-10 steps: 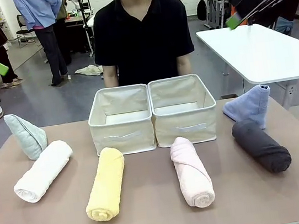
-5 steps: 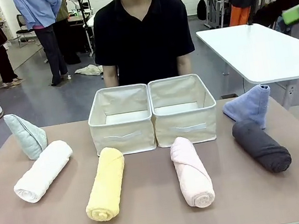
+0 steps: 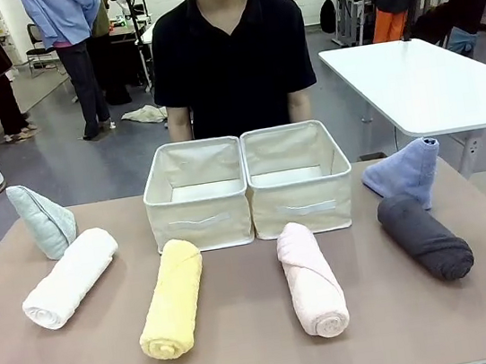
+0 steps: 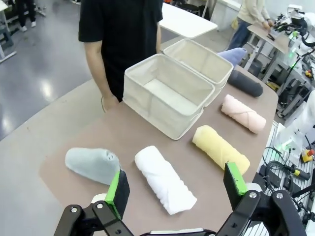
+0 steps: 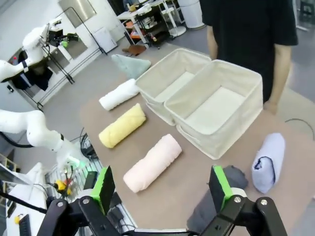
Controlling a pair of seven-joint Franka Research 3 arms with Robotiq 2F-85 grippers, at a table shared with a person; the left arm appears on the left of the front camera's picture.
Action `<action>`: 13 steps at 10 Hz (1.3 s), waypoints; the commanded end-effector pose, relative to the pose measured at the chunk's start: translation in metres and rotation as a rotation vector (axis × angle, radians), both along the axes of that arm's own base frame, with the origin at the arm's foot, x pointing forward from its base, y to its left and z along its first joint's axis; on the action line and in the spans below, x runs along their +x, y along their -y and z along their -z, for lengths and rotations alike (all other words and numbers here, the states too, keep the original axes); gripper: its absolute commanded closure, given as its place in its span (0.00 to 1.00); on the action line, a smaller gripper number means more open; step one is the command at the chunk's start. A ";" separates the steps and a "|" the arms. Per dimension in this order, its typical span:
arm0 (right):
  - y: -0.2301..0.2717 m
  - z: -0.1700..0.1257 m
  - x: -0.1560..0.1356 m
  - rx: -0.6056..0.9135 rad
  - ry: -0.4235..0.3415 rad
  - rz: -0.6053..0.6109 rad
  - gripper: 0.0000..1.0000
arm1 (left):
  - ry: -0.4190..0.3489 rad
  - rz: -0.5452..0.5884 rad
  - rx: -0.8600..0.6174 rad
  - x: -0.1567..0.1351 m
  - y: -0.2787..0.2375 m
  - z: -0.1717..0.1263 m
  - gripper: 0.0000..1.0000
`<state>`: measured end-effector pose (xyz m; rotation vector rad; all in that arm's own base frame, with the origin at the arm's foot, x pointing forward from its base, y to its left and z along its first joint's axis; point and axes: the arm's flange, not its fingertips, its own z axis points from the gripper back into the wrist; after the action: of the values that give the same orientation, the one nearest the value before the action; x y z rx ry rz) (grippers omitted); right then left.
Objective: Sort the towels based on their folding style.
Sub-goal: Pick up one triangle-folded towel and place it in the left Fabric basket.
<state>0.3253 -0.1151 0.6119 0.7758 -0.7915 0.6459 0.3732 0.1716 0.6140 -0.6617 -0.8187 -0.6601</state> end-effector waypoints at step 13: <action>0.016 -0.003 -0.051 -0.186 0.116 -0.158 0.00 | -0.066 -0.038 0.107 -0.019 -0.024 0.004 0.00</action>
<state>0.2726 -0.1324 0.6146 0.6330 -0.7564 0.8997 0.3527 0.1961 0.6090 -0.5648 -0.7163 -0.6410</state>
